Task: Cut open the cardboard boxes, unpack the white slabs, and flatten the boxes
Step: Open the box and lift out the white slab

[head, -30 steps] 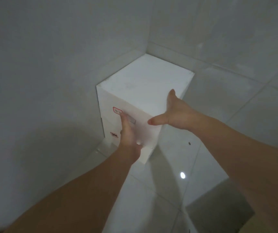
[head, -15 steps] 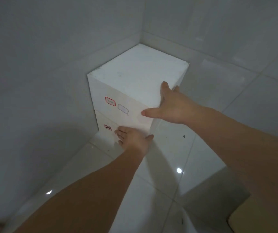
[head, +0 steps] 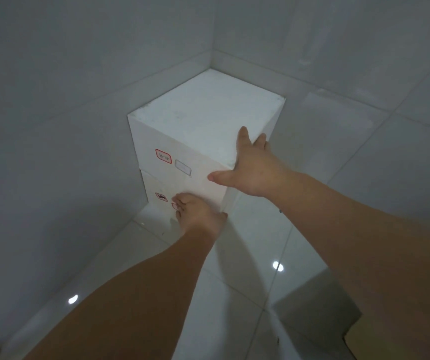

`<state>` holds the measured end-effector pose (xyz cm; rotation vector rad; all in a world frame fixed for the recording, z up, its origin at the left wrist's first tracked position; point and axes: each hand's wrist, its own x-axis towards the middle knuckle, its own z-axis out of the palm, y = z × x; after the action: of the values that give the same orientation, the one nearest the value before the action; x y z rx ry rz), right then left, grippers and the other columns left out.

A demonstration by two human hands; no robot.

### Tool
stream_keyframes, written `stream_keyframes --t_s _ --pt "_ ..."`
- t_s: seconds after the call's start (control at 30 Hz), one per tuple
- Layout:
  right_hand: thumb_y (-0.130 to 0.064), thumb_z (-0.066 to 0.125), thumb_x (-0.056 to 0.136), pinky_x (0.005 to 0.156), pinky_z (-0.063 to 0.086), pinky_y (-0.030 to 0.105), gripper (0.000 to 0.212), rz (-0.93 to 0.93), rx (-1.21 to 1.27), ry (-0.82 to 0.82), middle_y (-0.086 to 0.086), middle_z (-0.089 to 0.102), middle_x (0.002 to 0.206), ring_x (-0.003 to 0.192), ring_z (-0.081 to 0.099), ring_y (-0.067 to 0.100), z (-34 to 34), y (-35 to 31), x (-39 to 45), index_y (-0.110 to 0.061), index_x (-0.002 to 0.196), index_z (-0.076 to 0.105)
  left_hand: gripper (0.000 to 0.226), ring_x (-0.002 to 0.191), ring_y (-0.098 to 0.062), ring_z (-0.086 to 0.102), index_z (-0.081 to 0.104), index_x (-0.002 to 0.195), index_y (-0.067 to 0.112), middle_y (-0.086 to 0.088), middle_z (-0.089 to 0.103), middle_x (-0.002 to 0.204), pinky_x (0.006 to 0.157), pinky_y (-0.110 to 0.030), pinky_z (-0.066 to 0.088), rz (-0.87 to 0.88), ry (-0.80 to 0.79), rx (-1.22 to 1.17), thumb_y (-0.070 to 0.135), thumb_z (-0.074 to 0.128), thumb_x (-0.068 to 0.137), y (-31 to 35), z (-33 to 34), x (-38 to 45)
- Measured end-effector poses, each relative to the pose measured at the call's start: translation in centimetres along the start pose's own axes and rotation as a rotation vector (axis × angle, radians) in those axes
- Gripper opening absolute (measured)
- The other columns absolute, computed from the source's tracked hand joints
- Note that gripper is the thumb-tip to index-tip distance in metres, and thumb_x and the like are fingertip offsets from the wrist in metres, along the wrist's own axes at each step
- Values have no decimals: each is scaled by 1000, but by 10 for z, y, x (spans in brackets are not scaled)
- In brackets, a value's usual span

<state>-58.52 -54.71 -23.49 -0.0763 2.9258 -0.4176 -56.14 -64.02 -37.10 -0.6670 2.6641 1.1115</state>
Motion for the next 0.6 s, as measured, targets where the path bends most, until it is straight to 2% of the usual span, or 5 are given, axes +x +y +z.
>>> stream_keyframes --t_s 0.1,0.17,0.33,0.43,0.6 --pt "-76 62 67 117 5 54 128 18 -86 33 28 -15 154 144 -11 39 3 1 3 -18 150 -16 128 144 -34 11 -10 141 -12 -29 2 154 116 -41 18 30 -77 149 44 79 70 -3 -10 -1" --pt "-79 57 68 115 4 55 125 40 -133 25 25 -15 155 144 -12 40 3 1 1 -18 150 -16 122 140 -36 21 -3 145 -5 -31 7 152 113 -43 27 1 -137 244 47 78 70 -7 -26 -6" --pt "-69 49 83 113 23 53 100 6 -214 -3 20 11 156 143 13 39 -34 -5 -43 -17 151 -3 66 128 -27 40 27 137 13 -12 34 139 101 -41 35 152 -133 528 36 60 85 -12 -96 -54" --pt "-59 51 87 101 36 47 83 -36 -179 -5 16 35 142 131 32 35 -77 -17 -82 -15 147 14 54 126 -23 43 35 135 15 -6 42 136 101 -38 36 202 -142 508 30 55 88 6 -145 -89" --pt "-51 52 90 98 39 45 75 47 -96 -88 16 37 140 128 39 34 -161 -25 -161 -14 146 20 51 120 -23 49 38 136 19 -3 47 133 95 -34 40 227 -179 445 24 53 88 55 -210 -170"
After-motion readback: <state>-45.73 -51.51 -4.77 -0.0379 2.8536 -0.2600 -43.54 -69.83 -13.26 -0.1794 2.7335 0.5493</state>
